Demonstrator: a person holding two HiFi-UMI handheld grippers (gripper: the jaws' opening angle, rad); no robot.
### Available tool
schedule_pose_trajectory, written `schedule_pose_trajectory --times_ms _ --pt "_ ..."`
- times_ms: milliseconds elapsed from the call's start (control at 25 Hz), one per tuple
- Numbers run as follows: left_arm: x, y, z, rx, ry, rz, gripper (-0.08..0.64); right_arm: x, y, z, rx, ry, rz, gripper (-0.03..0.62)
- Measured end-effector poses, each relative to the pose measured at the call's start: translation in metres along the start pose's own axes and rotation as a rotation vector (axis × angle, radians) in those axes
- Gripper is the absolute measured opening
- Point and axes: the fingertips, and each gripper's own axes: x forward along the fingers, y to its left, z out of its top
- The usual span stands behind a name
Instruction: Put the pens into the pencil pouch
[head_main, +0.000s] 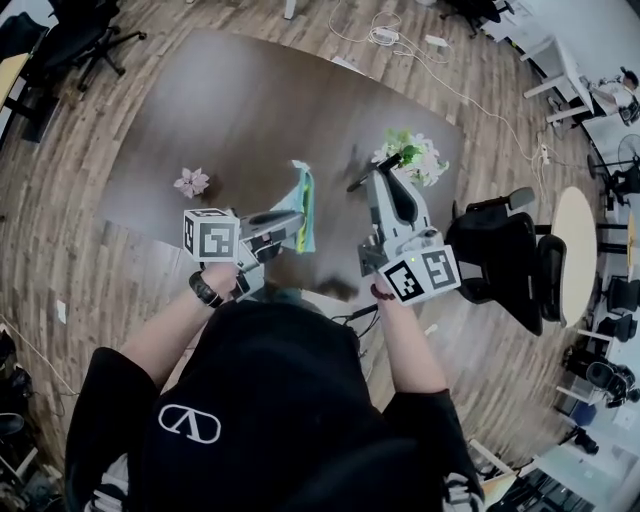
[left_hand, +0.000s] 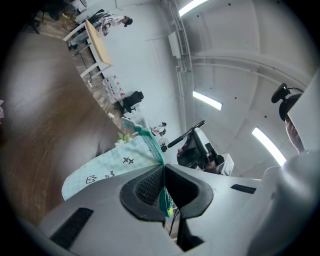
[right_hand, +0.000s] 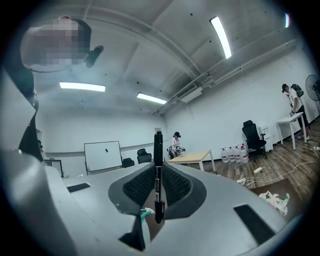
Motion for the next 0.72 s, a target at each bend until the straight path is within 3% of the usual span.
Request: schedule_pose_trajectory --times_ms 360,720 --pt "0.007 -0.003 0.004 0.008 0.008 -0.001 0.012 0.025 0.052 -0.008 0.037 -0.023 0.124 0.044" --pt "0.002 -0.011 0.010 0.013 -0.025 -0.010 0.011 0.027 0.061 -0.040 0.020 0.057 0.152 0.044"
